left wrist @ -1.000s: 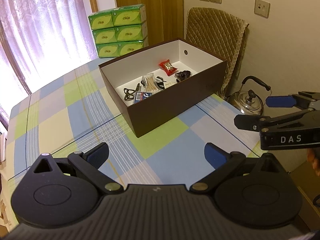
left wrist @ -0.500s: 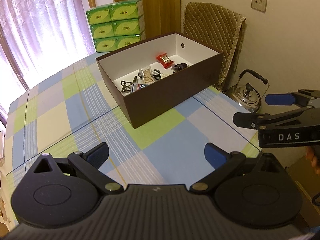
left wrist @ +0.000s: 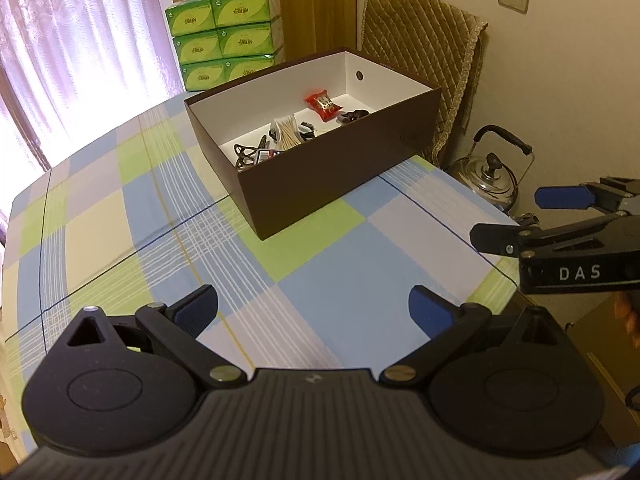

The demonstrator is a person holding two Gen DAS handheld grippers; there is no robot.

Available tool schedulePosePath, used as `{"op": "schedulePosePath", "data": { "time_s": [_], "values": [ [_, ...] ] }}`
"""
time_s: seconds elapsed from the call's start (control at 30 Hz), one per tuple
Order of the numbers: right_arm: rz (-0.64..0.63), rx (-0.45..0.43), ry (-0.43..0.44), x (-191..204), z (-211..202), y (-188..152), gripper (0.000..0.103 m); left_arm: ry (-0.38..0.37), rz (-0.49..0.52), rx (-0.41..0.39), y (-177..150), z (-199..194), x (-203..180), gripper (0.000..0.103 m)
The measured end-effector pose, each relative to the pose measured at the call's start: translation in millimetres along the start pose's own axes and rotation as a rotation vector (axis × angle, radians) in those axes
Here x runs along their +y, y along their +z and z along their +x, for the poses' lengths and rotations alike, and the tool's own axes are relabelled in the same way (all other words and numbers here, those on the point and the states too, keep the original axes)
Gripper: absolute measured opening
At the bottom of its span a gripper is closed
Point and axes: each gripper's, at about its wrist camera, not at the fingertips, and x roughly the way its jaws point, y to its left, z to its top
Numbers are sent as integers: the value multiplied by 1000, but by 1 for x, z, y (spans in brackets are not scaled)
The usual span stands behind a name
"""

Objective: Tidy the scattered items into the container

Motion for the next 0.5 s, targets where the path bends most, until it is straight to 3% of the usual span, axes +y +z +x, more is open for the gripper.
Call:
{"op": "schedulePosePath", "data": {
  "time_s": [0.5],
  "values": [
    [-22, 16, -10, -40, 16, 13, 96, 8, 2, 2, 32, 27, -25, 101]
  ]
}}
